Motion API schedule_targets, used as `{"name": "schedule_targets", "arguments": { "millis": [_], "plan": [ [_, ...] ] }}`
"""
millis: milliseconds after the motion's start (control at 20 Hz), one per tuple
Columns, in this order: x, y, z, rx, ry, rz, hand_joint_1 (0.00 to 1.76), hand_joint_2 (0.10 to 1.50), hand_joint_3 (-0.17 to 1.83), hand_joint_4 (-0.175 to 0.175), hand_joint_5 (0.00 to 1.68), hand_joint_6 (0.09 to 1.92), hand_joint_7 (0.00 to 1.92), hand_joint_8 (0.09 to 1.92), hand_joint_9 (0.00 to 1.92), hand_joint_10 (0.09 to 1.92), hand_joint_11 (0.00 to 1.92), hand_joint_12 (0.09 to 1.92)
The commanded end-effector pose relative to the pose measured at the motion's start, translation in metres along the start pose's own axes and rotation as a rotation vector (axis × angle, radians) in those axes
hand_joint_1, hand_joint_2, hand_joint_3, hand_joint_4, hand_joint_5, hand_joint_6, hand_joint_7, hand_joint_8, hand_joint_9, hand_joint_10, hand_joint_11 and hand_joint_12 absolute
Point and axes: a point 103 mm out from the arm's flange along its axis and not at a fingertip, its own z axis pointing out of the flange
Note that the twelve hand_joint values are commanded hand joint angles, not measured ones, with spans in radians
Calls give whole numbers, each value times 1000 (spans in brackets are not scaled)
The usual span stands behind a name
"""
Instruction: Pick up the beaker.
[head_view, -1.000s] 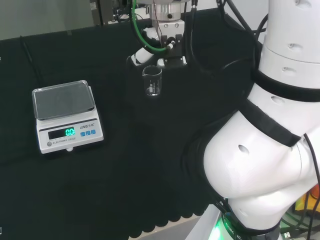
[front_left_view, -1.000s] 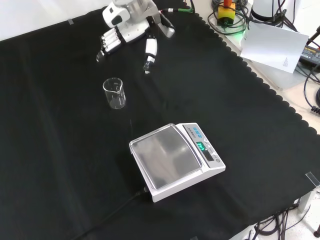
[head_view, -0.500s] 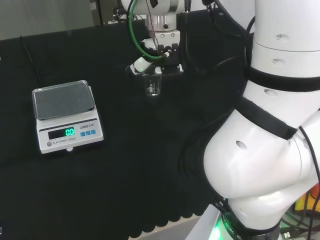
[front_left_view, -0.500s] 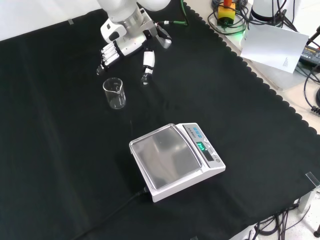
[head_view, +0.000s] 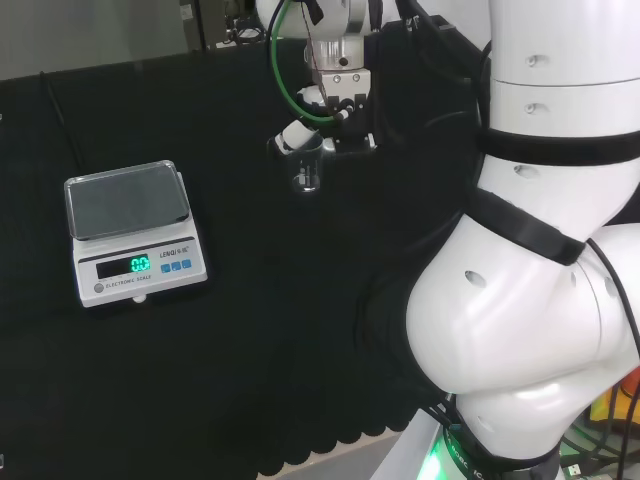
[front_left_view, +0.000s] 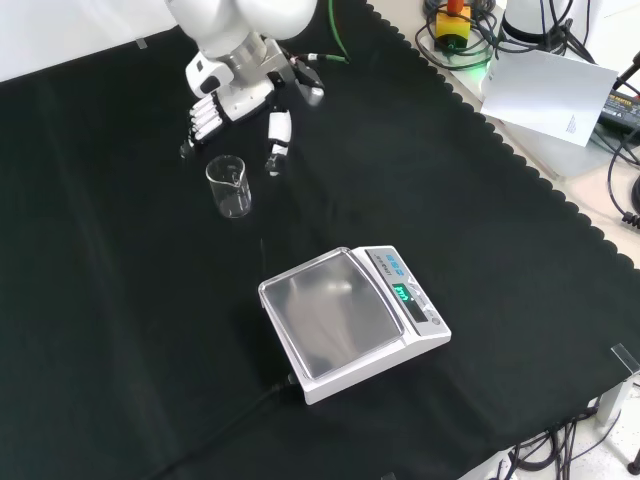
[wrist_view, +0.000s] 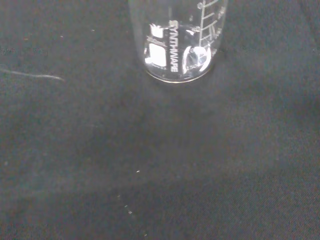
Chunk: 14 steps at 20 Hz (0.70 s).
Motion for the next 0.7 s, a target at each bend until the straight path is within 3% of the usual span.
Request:
{"name": "schedule_targets", "arguments": {
  "millis": [50,700],
  "plan": [
    [-12,22,10,24,-10,2,484,691,206,5,51,87,0,602,57,860,0,1347],
    [-15,49,32,67,-20,24,483,694,200,6,50,87,0,592,54,861,0,1345]
  ]
}}
